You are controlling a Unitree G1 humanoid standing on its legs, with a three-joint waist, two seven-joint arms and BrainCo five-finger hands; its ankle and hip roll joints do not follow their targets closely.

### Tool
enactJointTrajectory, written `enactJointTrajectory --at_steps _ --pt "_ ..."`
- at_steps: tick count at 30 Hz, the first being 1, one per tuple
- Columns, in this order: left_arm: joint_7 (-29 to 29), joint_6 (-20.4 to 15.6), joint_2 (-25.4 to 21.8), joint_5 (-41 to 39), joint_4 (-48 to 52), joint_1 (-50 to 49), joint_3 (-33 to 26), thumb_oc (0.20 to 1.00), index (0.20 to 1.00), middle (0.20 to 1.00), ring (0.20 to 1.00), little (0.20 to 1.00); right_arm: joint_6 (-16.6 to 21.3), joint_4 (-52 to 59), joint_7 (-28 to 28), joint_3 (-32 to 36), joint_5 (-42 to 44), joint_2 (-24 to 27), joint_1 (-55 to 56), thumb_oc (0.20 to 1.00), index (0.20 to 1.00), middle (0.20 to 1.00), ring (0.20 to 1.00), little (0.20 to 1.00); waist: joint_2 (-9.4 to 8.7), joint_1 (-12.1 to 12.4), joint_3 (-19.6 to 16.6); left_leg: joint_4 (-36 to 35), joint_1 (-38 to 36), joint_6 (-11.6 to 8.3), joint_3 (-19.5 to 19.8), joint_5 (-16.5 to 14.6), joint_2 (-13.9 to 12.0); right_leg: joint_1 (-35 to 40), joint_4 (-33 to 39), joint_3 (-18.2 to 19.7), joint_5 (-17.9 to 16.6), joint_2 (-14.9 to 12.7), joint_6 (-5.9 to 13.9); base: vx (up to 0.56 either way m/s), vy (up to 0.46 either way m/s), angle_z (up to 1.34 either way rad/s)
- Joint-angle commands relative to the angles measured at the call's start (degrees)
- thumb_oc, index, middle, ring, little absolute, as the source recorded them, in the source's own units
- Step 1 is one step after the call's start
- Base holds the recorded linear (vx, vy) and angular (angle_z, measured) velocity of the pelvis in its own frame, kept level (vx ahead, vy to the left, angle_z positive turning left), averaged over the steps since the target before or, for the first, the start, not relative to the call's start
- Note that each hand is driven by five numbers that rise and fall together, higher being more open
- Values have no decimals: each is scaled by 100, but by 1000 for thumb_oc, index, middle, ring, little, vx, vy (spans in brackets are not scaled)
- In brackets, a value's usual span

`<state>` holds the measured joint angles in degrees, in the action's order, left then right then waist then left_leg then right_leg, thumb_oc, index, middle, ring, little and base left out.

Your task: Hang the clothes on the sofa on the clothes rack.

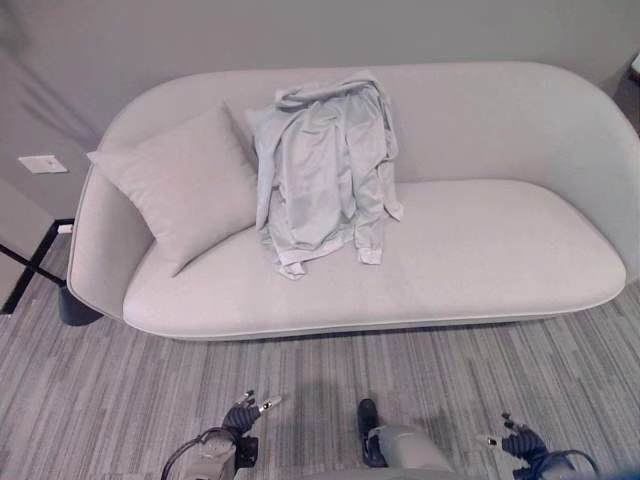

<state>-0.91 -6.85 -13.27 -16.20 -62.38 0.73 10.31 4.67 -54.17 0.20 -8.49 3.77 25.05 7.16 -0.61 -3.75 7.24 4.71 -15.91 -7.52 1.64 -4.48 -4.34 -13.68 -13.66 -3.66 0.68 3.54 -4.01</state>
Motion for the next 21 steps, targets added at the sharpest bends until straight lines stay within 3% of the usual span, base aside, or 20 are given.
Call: enactJointTrajectory --at_steps 1,2,3,5,7,10,11,12,14,17,21 --pt "-30 -176 -153 81 150 151 63 1000 1000 1000 1000 1000 99 133 -3 -35 237 243 379 1000 1000 1000 1000 1000 4 -170 -191 218 390 260 -260 6 568 338 1341 615 -743 -51 1038 225 -223 30" --pt "-48 -171 -174 38 258 145 82 1000 1000 1000 1000 1000 115 183 6 0 283 313 343 1000 1000 1000 1000 1000 -19 -160 -143 966 729 186 -320 306 493 485 1304 623 -608 -63 936 237 -272 26" --pt "-60 -137 -181 -42 346 116 95 1000 1000 1000 1000 1000 112 244 3 40 355 397 320 1000 1000 1000 1000 1000 -141 -86 -24 2227 1394 223 -359 711 527 724 1295 733 -446 -146 774 169 -206 24" --pt "-27 -129 -162 -70 311 104 63 1000 1000 1000 1000 1000 107 249 -12 48 382 424 292 1000 1000 1000 1000 1000 -169 -80 17 2571 1582 272 -427 792 468 830 1303 803 -375 -148 714 132 -121 8" --pt "13 -128 -136 -170 319 108 24 1000 1000 1000 1000 1000 82 370 -86 141 432 466 331 1000 1000 1000 1000 1000 -285 -14 98 2858 2104 361 -687 771 286 1024 1310 799 -233 -326 656 185 -83 -16" --pt "32 -162 -70 -252 319 145 64 1000 1000 1000 1000 1000 118 482 -129 252 567 489 394 1000 1000 1000 1000 1000 -285 60 136 1492 2232 394 -949 552 -12 1228 1359 679 -30 -498 732 278 88 2" --pt "58 -190 -61 -267 334 200 116 1000 1000 1000 1000 1000 147 512 -184 260 581 532 346 1000 1000 1000 1000 1000 -201 112 172 359 2451 231 -963 762 -148 1293 1415 607 91 -529 783 209 146 19" --pt "58 -190 -60 -267 333 199 118 1000 1000 1000 1000 1000 147 512 -184 261 581 534 347 1000 1000 1000 1000 1000 -210 104 182 304 2407 231 -960 785 -130 1317 1420 599 103 -543 785 234 163 33" --pt "61 -211 -66 -313 378 224 135 1000 1000 1000 1000 1000 159 511 -241 244 547 557 289 1000 1000 1000 1000 1000 -127 234 208 -479 2624 69 -706 1096 -151 1464 1447 621 202 -548 842 264 142 17" --pt "49 -225 -34 -296 220 187 99 1000 1000 1000 1000 1000 157 441 -194 211 458 506 252 1000 1000 1000 1000 1000 -7 265 130 -925 2585 -131 -609 1345 -201 1830 1552 831 389 -654 998 337 229 -17" --pt "44 -239 -62 -149 78 104 -20 1000 1000 1000 1000 1000 133 468 -113 186 329 384 226 1000 1000 1000 1000 1000 -3 322 -133 -912 2374 -28 -821 1294 -76 1956 1581 1061 419 -1067 1233 322 265 -63"
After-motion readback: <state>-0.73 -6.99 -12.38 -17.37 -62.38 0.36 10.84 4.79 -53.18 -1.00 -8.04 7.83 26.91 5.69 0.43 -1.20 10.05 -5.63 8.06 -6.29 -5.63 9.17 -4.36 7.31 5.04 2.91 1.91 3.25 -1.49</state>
